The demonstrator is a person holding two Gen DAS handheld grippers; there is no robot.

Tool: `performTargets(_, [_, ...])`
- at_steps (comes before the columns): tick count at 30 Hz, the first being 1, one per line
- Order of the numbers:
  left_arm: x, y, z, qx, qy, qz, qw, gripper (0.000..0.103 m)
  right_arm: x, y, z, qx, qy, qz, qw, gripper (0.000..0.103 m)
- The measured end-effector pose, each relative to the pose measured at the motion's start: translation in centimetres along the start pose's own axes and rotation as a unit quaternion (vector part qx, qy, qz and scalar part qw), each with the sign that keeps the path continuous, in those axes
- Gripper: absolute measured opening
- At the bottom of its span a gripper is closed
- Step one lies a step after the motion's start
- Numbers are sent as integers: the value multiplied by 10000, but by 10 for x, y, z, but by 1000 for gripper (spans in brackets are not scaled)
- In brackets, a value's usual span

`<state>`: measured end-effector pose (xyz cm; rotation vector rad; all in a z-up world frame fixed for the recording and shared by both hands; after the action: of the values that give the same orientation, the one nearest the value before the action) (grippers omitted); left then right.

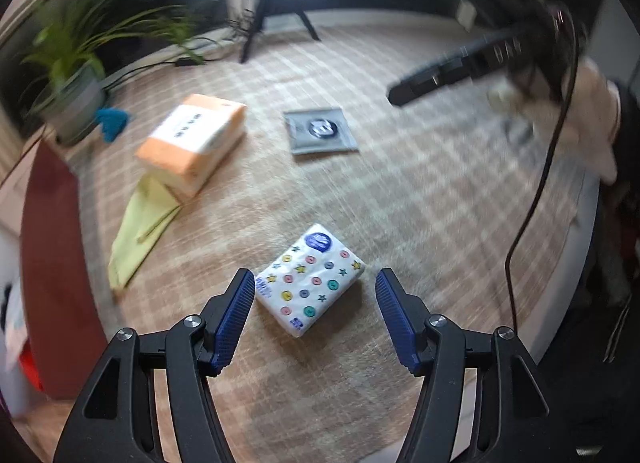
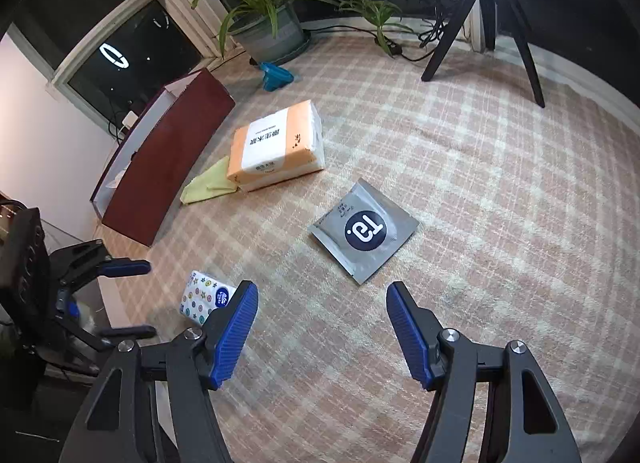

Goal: Organize soft objects
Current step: 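Close the left tool on the Vinda tissue pack while the right tool moves to the grey sachet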

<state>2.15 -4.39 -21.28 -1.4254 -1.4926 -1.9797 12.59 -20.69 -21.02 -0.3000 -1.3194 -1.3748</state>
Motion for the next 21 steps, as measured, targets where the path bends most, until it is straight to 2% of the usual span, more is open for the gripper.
performTargets(5, [-25, -2, -7, -481, 64, 433, 9979, 62, -2, -4, -7, 18, 118, 76, 9999, 63])
performTargets(12, [-50, -7, -14, -1293, 305, 862, 9874, 62, -5, -5, -15, 62, 190, 135, 9997, 63])
performTargets(15, [-55, -6, -12, -1198, 283, 870, 9886, 62, -9, -5, -17, 118, 193, 176, 9996, 63])
performTargets(21, [-62, -4, 1, -616, 268, 683, 9954, 62, -22, -5, -16, 367, 149, 256, 9989, 63])
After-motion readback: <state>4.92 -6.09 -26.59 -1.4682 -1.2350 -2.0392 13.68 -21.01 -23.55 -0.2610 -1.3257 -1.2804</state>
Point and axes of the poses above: each gripper's, at about its wrist camera, not at the fingertips, and x roughly against the way its jaws point, z to its left, y to its top, the point moved 4 cm from there along -x, roughly the way its jaws point, and after that the axes turned 8 degrees about -z, right-handed, at the moved point
